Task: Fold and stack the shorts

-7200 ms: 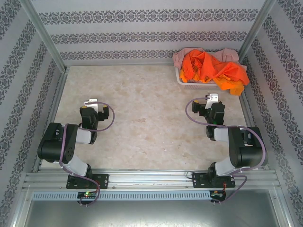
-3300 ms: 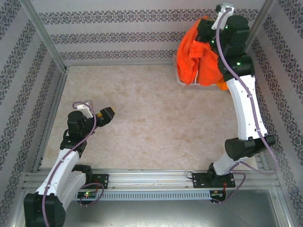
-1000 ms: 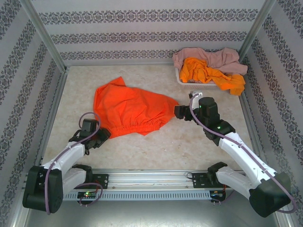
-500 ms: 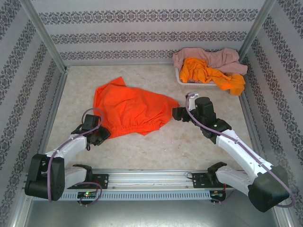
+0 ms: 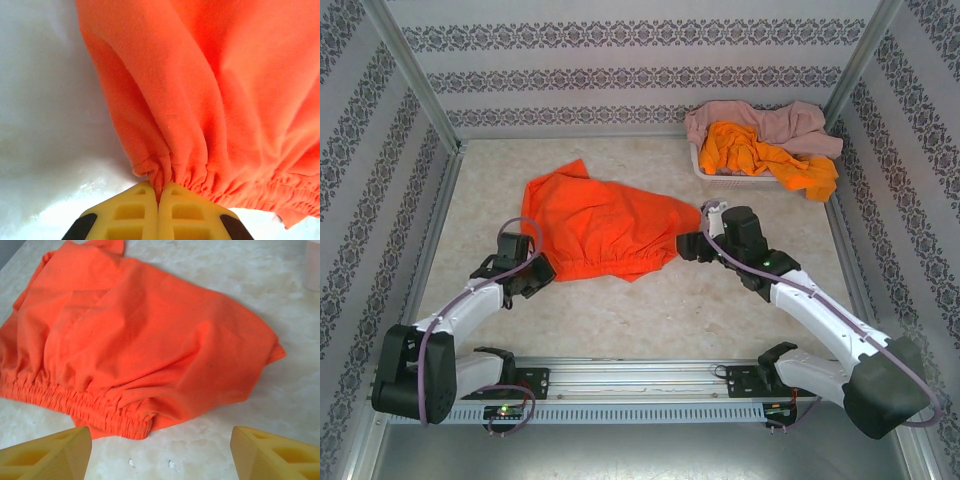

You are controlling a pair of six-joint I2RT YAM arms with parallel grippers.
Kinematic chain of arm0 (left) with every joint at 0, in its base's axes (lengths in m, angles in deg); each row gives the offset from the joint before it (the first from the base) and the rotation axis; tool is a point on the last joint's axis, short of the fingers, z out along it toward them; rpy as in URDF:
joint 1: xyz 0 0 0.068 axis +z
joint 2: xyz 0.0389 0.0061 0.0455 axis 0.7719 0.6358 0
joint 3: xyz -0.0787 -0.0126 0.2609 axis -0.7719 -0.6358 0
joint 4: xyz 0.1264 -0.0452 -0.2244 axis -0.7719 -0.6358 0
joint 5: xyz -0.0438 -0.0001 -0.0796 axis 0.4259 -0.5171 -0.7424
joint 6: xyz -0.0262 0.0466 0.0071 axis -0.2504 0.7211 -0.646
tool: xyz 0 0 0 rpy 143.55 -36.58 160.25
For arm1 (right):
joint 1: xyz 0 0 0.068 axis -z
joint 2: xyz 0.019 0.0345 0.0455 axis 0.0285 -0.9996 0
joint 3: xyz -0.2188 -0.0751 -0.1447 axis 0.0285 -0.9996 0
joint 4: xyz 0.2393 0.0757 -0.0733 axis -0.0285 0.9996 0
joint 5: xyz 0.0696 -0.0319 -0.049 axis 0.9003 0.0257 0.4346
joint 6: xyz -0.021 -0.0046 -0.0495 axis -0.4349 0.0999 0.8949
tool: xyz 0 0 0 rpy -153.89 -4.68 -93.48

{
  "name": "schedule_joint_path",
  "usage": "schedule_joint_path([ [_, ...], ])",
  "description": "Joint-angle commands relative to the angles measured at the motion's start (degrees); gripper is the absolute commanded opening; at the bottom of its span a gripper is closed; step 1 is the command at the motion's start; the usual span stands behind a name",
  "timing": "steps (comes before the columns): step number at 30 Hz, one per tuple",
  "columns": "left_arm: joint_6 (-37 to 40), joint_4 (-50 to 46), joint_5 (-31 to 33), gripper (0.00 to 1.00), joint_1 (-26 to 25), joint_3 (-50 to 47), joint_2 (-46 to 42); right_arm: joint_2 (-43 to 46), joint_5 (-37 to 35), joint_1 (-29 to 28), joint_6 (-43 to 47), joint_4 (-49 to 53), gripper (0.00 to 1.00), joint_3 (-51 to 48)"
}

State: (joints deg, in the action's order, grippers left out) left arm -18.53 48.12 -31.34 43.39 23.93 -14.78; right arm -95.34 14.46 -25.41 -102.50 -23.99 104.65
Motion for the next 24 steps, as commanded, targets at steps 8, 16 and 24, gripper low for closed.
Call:
schedule_joint_path([
  [8, 2.93, -8.39, 2.84, 0.00, -0.51, 10.16, -9.93, -5.39, -9.92, -16.85, 20.89, 1.78, 0.69, 2.09],
  [16, 3.09, -11.39, 1.00, 0.00, -0.51, 18.10, -11.36, -16.34, -14.10, -23.44, 28.38, 1.23, 0.65, 5.65],
  [24, 3.01, -12.39, -1.24, 0.00, -0.51, 27.19, -9.70, -22.50, -12.12, -27.05, 31.56, -0.80, 0.62, 8.87],
])
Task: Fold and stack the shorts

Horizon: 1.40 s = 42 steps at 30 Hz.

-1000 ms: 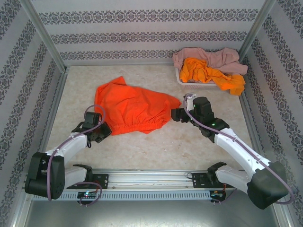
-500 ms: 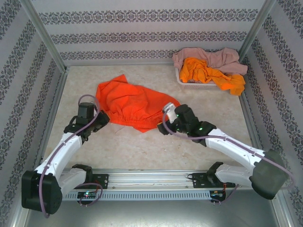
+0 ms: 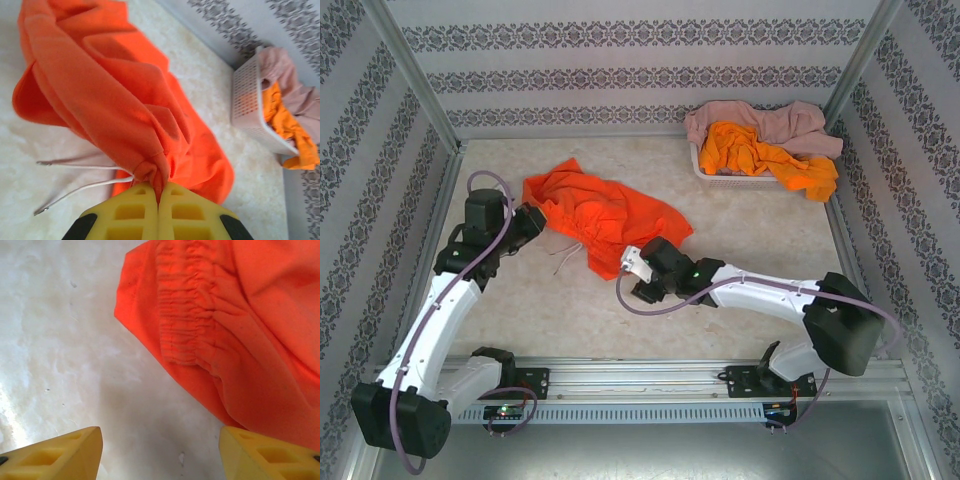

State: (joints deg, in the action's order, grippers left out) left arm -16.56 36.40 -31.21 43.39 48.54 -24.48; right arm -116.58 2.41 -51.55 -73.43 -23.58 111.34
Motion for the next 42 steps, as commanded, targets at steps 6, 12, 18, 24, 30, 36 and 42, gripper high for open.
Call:
schedule_joint_path([
  [6, 0.96, 1.94, -0.64, 0.00, -0.49, -0.42, 1.56, -6.31, 0.08, -2.90, 1.31, -2.50, 0.58, 5.94],
  [12, 1.16, 4.93, 2.73, 0.00, -0.50, -6.25, 2.72, -13.54, 0.45, -3.68, -5.41, -2.60, 0.56, 11.71],
  [18, 1.29, 7.10, 4.52, 0.00, -0.43, -8.47, 4.24, -20.93, -1.40, -3.55, -9.77, -0.03, 0.53, 17.00],
  [24, 1.29, 8.33, 4.61, 0.00, -0.42, -9.47, 5.36, -24.00, -1.10, -0.41, -14.36, 1.65, 0.45, 19.71],
  [30, 1.01, 9.32, 4.69, 0.00, -0.42, -10.68, 5.38, -26.04, 2.68, 2.39, -16.53, 3.69, 0.44, 21.67],
  [36, 0.66, 9.84, 4.50, 0.00, -0.42, -11.16, 5.59, -28.28, 5.04, 2.48, -16.35, 5.17, 0.49, 23.32],
  [42, 0.72, 10.20, 4.47, 0.00, -0.42, -11.58, 5.81, -31.33, 2.68, 2.50, -14.96, 9.48, 0.53, 25.97],
])
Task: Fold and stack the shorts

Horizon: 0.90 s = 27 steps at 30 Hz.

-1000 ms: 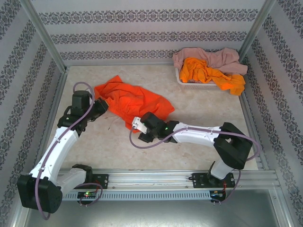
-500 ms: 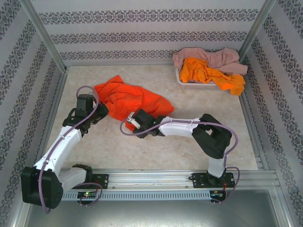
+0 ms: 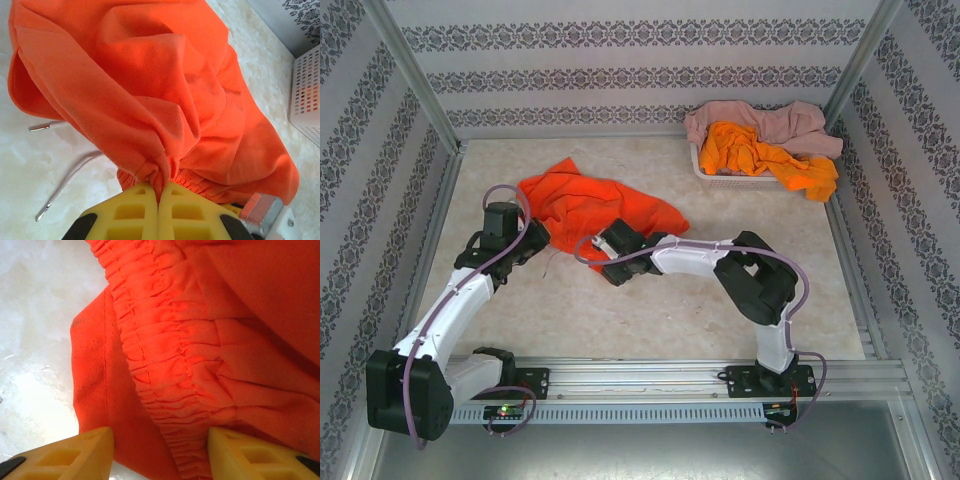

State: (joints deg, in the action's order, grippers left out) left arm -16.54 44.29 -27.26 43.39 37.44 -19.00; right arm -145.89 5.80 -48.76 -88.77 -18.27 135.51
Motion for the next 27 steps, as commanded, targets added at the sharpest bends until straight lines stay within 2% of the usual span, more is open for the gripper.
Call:
schedule_joint_path([
  [1, 0.75, 2.26, 0.53, 0.00, -0.38, -0.60, 0.34, -2.50, -1.54, -0.29, 0.52, 4.96, 0.53, 2.32],
  [3, 0.81, 2.35, 0.68, 0.00, -0.42, -0.66, 0.41, -3.27, -3.04, -0.32, 0.80, 5.98, 0.51, 3.03],
  [5, 0.79, 2.66, 0.78, 0.00, -0.37, -0.76, 0.48, -4.15, -3.97, -0.32, 0.94, 6.86, 0.44, 3.80],
  [9, 0.90, 2.85, 0.61, 0.00, -0.34, -0.71, 0.69, -4.38, -3.60, -0.30, 0.72, 7.20, 0.23, 4.50],
  [16, 1.72, 1.96, 0.83, 0.00, 0.08, -0.15, -0.22, 4.46, 0.79, -0.21, -0.69, 4.69, 0.00, 1.78],
  [22, 3.33, -0.07, 0.65, 0.00, 1.28, 2.72, -1.56, 15.74, 6.67, 0.51, -1.84, 1.39, 0.00, -2.45],
  [27, 6.55, -4.80, 1.14, 0.00, 3.21, 9.28, -2.67, 22.78, 10.47, 1.08, -0.85, 0.52, 0.00, -5.65],
])
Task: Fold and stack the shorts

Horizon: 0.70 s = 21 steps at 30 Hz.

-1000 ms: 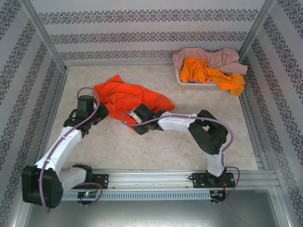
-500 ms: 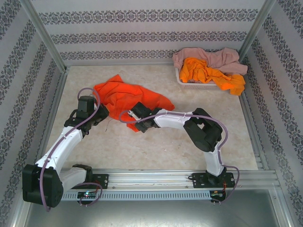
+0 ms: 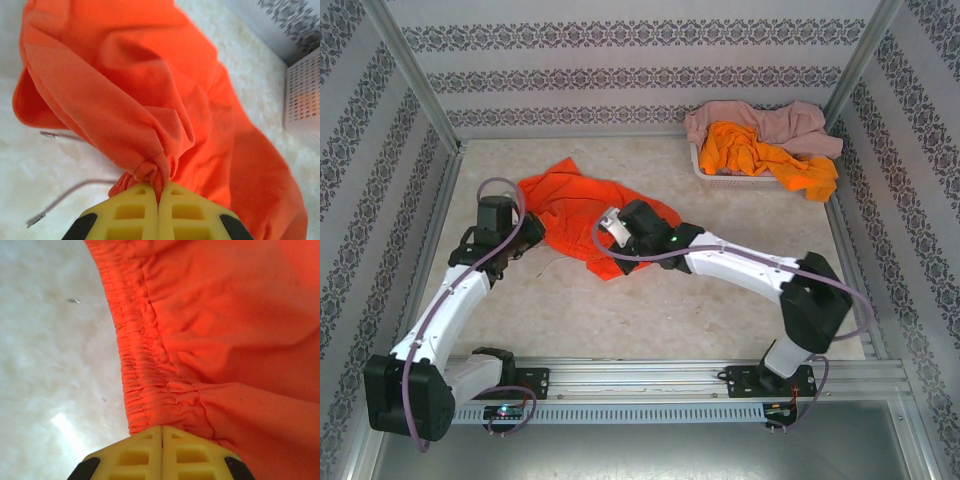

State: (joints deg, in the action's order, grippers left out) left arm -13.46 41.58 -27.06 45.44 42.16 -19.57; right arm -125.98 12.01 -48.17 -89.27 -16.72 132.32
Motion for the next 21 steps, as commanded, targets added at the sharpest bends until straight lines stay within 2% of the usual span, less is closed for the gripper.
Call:
schedule_joint_path([
  [1, 3.97, -2.60, 1.01, 0.00, 1.36, 5.60, -2.36, 3.69, 4.96, 0.49, -0.22, -1.33, 0.00, -3.12],
  [12, 9.87, -10.21, 2.77, 0.00, 3.74, 19.27, -1.53, 4.00, 13.54, -0.95, -0.04, -0.68, 0.00, -1.99],
  [21, 11.76, -11.59, 3.91, 0.00, 4.98, 18.70, -2.15, -0.99, 15.74, -4.45, 1.78, 1.58, 0.00, 4.71],
])
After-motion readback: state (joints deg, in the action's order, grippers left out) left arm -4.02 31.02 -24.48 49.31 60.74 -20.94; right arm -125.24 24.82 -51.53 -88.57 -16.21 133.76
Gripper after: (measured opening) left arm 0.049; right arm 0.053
